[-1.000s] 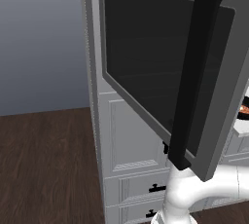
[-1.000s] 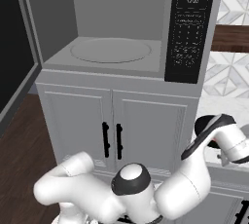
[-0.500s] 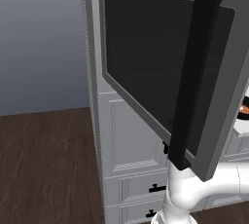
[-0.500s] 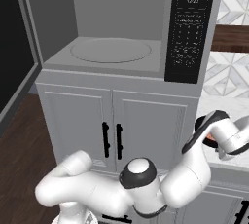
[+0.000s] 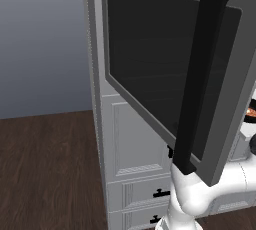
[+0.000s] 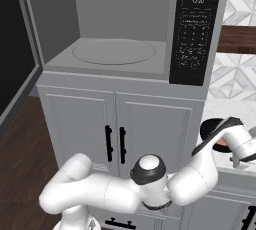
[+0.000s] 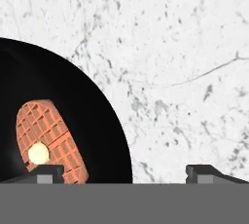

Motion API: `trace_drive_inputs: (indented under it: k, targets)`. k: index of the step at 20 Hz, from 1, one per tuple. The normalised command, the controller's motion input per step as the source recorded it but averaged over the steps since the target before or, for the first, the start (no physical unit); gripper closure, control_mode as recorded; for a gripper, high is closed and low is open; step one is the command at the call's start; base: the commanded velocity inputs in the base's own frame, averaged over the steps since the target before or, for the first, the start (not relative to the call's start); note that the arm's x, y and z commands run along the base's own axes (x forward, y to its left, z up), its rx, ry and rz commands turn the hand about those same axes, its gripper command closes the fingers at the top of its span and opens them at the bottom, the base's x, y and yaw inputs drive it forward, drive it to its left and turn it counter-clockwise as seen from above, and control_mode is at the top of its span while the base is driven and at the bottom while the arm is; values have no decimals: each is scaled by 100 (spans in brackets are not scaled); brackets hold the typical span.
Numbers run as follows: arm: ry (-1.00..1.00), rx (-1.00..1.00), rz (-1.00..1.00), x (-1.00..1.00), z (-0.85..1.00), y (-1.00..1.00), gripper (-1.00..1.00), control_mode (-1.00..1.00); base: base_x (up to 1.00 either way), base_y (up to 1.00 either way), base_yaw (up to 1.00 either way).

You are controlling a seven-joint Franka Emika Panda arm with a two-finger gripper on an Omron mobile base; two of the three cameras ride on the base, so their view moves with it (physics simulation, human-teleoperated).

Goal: Open the microwave, place the bowl with waffle inside the microwave, then close the microwave door and turn it on.

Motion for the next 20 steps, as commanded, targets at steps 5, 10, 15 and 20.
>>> trace_drive_inputs:
  k: [5, 10, 15, 20]
  targets:
    - [0, 0, 0, 5, -2, -7, -100, -100, 0, 0, 0]
    - [0, -1, 0, 2, -18, 14, 100, -100, 0, 0, 0]
    - [0, -2, 0, 2, -41, 43, 100, -100, 0, 0, 0]
    - [1, 0, 0, 15, -5, 21, 100, -100, 0, 0, 0]
